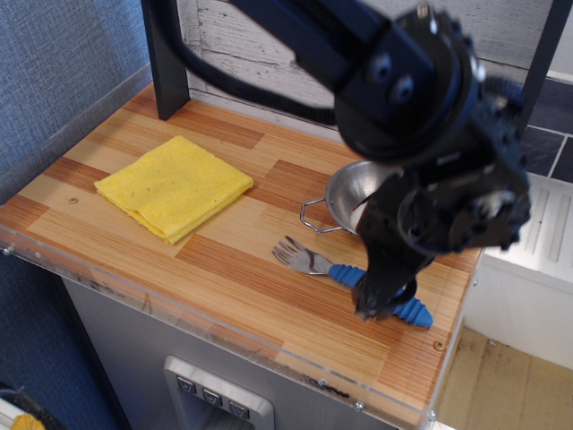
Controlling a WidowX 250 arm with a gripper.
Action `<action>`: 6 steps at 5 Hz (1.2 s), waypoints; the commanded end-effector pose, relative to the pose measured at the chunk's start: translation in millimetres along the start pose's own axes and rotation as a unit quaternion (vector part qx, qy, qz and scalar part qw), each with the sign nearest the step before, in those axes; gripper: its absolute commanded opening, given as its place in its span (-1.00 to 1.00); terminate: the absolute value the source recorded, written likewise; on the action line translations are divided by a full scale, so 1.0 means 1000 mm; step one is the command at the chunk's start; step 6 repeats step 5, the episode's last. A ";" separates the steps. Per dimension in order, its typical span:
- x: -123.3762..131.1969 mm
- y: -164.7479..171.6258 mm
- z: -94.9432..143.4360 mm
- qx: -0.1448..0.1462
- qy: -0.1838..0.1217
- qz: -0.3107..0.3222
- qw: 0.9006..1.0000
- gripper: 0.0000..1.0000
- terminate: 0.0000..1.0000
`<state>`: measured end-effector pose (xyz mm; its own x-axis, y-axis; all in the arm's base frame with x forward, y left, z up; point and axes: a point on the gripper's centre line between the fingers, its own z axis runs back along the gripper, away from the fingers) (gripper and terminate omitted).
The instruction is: Move blue fork directly below silver bowl.
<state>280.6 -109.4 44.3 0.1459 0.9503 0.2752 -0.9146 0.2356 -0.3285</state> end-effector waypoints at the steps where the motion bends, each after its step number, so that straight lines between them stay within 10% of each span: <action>1: 0.017 -0.031 0.064 -0.064 0.000 0.013 0.998 1.00 -1.00; 4: 0.027 -0.036 0.093 -0.096 -0.004 -0.015 0.995 1.00 -1.00; 5: 0.027 -0.036 0.093 -0.096 -0.004 -0.015 0.995 1.00 1.00; 6: 0.027 -0.036 0.093 -0.096 -0.004 -0.015 0.995 1.00 1.00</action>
